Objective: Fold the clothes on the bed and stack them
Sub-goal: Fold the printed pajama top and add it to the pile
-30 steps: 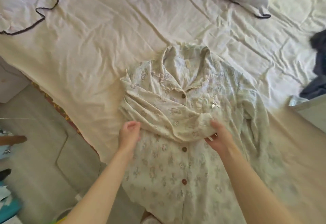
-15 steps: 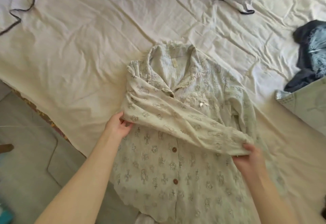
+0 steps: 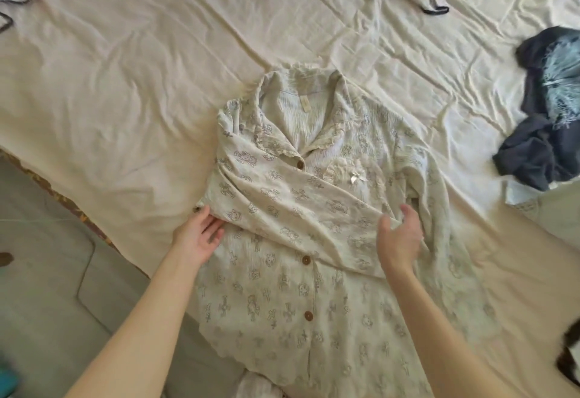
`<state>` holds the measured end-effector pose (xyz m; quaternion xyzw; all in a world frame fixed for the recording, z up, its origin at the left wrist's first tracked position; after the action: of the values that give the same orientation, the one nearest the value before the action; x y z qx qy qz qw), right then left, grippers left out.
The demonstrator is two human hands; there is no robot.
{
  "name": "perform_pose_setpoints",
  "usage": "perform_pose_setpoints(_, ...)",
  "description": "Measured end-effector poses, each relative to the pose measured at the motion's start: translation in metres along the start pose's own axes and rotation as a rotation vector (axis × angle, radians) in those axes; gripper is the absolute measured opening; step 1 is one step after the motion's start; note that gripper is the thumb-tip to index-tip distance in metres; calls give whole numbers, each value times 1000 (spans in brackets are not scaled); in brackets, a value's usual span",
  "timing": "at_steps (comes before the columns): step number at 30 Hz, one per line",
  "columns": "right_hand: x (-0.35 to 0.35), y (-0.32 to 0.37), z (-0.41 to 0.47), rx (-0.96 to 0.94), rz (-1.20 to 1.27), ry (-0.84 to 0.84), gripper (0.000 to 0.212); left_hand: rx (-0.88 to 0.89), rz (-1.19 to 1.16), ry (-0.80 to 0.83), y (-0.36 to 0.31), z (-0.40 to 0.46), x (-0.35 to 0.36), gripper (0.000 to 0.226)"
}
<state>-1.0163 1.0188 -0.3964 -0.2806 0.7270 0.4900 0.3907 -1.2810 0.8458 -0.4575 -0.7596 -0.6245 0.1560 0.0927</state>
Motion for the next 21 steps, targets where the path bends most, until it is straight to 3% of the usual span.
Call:
perform_pose_setpoints(3, 50, 66, -12, -377, 10, 270, 34, 88, 42, -58, 5, -2, -3, 6)
perform_pose_setpoints(6, 105, 131, -32, -738, -100, 465, 37, 162, 50, -84, 11, -1, -4, 5)
perform_pose_setpoints(9, 150, 179, -43, -856, -247, 544, 41, 164, 25, -75, 9, 1, -5, 6)
perform_pose_setpoints(11, 168, 197, -44, -846, -348, 629, 34, 162, 5, -64, 7, 4, -8, 6)
perform_pose_setpoints(13, 181, 208, -42, -765, -290, 748, 39, 161, 16, -48, 8, 4, -13, 6)
perform_pose_setpoints(17, 184, 216, -25, -337, 183, 763, 18, 172, -13, -6, 9, 4, -17, 9)
perform_pose_setpoints(21, 192, 194, -19, -25, 300, 867, 9, 136, -57, -20, 7, 6, -15, 10)
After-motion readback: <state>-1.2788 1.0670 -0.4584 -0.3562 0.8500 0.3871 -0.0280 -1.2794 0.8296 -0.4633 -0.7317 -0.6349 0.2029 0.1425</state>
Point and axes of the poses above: each hand's wrist, its own z-axis towards the middle knuckle, its own x-axis out of the palm, y = z × x, the point moved 2 cm from there along z, towards the middle knuckle, and after that the axes turned 10 degrees about -y, right-handed, at the moved point
